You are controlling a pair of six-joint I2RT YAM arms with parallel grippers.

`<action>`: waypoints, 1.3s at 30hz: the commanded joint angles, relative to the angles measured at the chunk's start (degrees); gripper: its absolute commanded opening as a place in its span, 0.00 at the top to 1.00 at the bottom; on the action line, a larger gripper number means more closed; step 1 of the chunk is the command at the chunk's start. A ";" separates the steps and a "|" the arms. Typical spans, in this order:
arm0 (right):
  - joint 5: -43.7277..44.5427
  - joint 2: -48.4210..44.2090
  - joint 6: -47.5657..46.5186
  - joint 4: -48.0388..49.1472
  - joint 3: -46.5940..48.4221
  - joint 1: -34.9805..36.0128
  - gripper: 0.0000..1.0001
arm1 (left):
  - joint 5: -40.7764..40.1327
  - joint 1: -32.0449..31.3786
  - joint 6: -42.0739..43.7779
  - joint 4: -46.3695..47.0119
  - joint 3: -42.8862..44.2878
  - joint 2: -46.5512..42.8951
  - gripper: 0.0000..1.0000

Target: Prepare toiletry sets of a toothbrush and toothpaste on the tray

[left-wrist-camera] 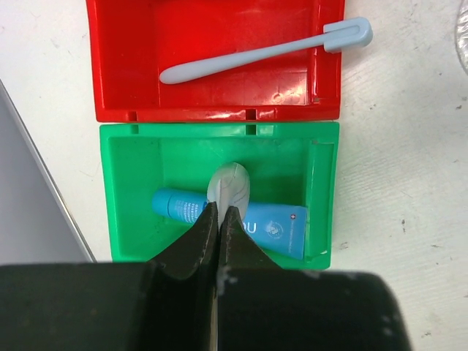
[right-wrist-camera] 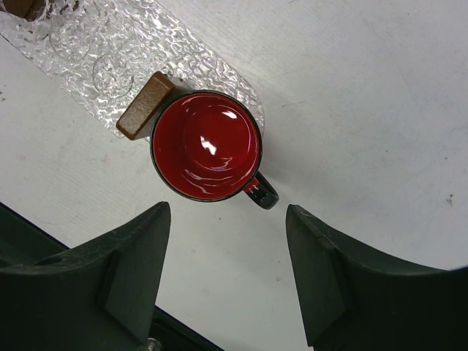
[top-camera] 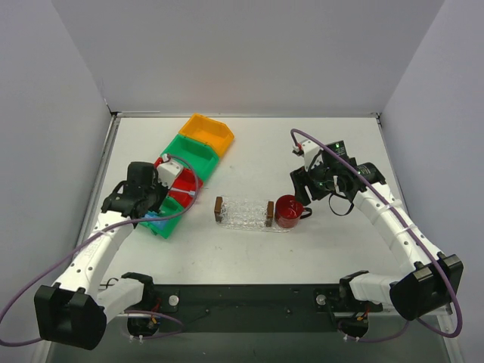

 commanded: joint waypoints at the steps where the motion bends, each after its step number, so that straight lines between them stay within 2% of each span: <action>1: -0.66 0.50 -0.58 0.09 -0.41 -0.54 0.41 | 1.52 0.78 -1.41 -2.71 6.67 -3.18 1.00; 5: -0.13 0.50 -0.66 0.09 -0.33 -0.54 0.41 | 4.42 0.78 -2.20 -6.14 12.38 -4.06 1.00; 10: 0.13 0.41 -0.57 0.09 -0.33 -0.63 0.41 | 13.55 0.87 -2.73 -8.96 16.96 -5.64 1.00; 15: 0.92 0.59 -0.66 0.18 -0.24 -0.72 0.41 | 22.68 0.78 -4.30 -9.05 21.18 -3.89 1.00; 22: 3.30 0.23 -0.22 1.41 -0.68 -1.68 0.41 | 29.46 -0.36 -7.03 -6.94 26.36 0.41 1.00; 27: 4.26 1.02 -0.22 1.67 -0.85 -2.21 0.41 | 28.95 -5.18 -7.47 -5.80 29.35 3.05 1.00; 32: 5.06 1.47 -0.31 1.85 -0.94 -2.82 0.41 | 22.81 -14.58 -6.68 -5.36 30.76 5.07 1.00; 39: 4.97 1.73 -0.22 2.02 -0.94 -3.70 0.41 | 18.06 -20.92 -5.54 -5.53 32.78 9.82 1.00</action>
